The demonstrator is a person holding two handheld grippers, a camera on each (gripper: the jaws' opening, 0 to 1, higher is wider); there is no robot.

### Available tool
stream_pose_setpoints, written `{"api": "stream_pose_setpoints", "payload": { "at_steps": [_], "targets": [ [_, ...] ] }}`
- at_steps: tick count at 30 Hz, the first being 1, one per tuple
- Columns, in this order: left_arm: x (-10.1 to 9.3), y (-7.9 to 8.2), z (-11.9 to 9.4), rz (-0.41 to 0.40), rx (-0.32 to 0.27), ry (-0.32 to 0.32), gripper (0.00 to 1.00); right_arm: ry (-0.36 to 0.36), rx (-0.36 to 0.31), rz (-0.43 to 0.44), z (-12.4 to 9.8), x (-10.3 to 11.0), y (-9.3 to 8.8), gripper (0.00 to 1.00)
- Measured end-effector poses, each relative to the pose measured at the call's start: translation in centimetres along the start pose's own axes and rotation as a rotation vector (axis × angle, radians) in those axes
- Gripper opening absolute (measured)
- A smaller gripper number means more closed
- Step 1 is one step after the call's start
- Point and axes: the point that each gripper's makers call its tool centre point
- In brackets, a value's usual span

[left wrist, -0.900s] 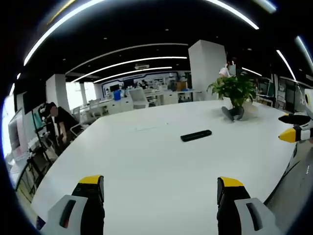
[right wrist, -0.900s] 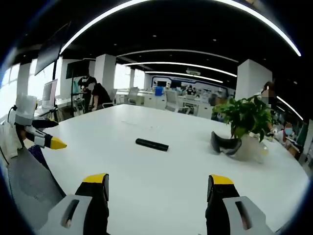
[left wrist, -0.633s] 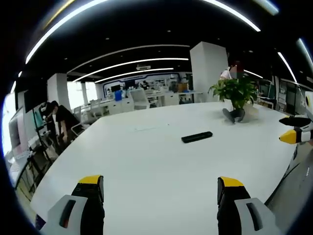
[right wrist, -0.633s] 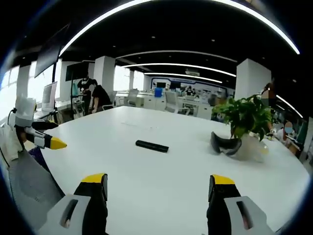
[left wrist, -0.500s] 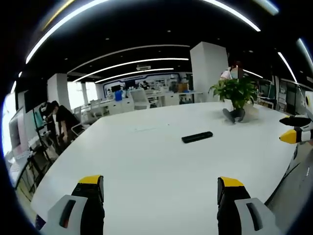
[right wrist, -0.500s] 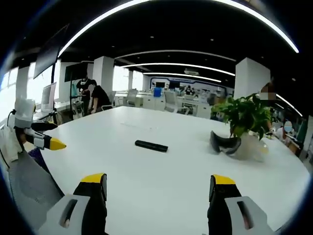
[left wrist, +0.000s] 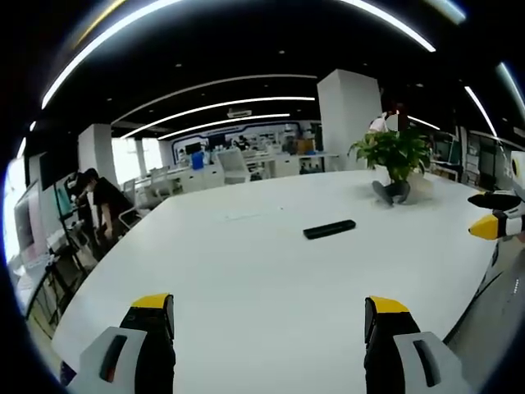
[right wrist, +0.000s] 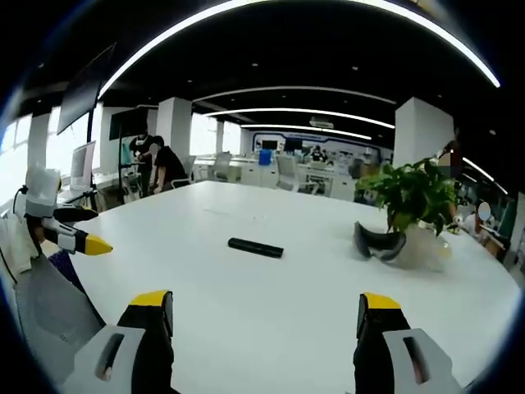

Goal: Press the specified remote control buttons in sequence, fully releasing each button before pressing the next.

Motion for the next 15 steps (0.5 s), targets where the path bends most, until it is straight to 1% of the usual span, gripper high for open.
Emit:
{"api": "stream_pose_setpoints", "payload": {
  "at_steps": [9, 10, 15],
  "targets": [
    [0.03, -0.28, 0.09, 0.012, 0.013, 0.005, 1.00, -0.001, 0.008, -0.006, 0.04, -0.02, -0.20, 0.90],
    [0.04, -0.28, 0.09, 0.013, 0.013, 0.005, 1.00, 0.003, 0.019, -0.006, 0.04, 0.05, -0.37, 0.89],
    [0.08, -0.30, 0.10, 0.011, 0.014, 0.007, 1.00, 0.004, 0.014, -0.009, 0.06, 0.09, -0.29, 0.89]
  ]
}}
Point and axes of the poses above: the point that each gripper's makers call its tool centre point, and the gripper's own axes: z roughly forward along the fingers, x roughly to its left, y roughly out of its top, and after that the axes turned 15 degrees about -z, right-handed
